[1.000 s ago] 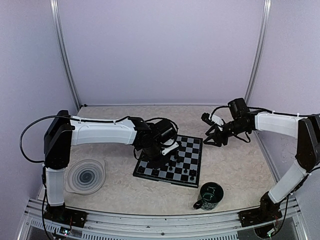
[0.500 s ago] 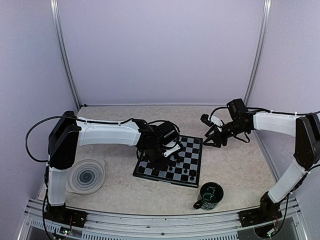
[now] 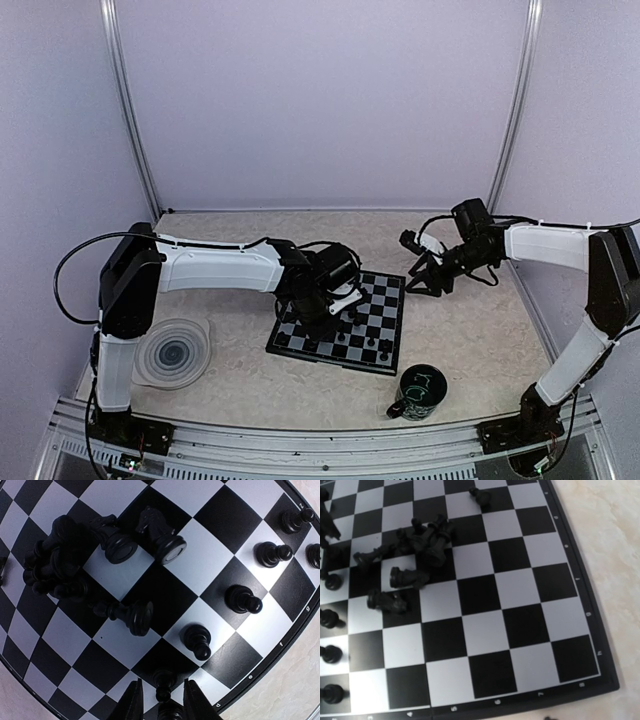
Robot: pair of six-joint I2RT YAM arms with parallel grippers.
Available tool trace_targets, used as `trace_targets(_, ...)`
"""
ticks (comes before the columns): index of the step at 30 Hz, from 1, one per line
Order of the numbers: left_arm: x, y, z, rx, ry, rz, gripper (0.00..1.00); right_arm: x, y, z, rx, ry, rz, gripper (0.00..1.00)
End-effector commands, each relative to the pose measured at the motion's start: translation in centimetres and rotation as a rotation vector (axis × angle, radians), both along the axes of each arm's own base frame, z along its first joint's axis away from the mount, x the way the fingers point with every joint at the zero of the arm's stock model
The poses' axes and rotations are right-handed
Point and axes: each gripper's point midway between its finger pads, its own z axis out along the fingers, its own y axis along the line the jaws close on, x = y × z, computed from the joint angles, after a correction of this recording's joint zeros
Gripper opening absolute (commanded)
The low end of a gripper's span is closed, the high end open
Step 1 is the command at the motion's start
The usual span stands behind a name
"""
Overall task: Set up the chess pieces on the board
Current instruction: Place the pawn at e7, then pick up the pawn from the chessboard.
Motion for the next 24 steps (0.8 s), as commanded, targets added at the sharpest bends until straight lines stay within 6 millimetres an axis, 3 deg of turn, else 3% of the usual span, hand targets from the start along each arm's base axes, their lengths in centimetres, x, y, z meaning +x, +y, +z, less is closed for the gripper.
trace_targets(1,0.7,-0.8,1.4,-0.028,-0.038,0.000,0.32,-0.1,0.8,0.5,0.009,0.010,0.027,0.53)
trace_targets(5,1.5,-1.2,5.2,-0.098,-0.086,0.007,0.41,-0.1,1.1,0.9,0.018,0.013,0.032,0.54)
trace_targets(8,2.4,-1.7,10.4,-0.227,-0.139,0.008,0.51,-0.7,1.7,1.2,0.020,0.018,0.070,0.52)
trace_targets(11,4.1,-1.8,15.7,-0.390,-0.207,0.026,0.60,-1.2,3.0,0.5,-0.017,0.021,0.114,0.49)
trace_targets(14,7.1,-1.1,18.8,-0.546,-0.284,0.098,0.61,-1.6,4.7,-0.6,-0.074,0.025,0.157,0.45)
trace_targets(16,9.2,0.6,19.4,-0.615,-0.325,0.194,0.61,-1.5,5.8,-1.3,-0.112,0.027,0.176,0.42)
trace_targets(19,11.4,3.2,18.4,-0.704,-0.284,0.330,0.61,-0.9,7.5,-1.8,-0.153,0.016,0.191,0.40)
trace_targets(24,11.9,5.7,16.3,-0.701,-0.264,0.393,0.62,1.2,9.9,-2.2,-0.172,0.025,0.179,0.38)
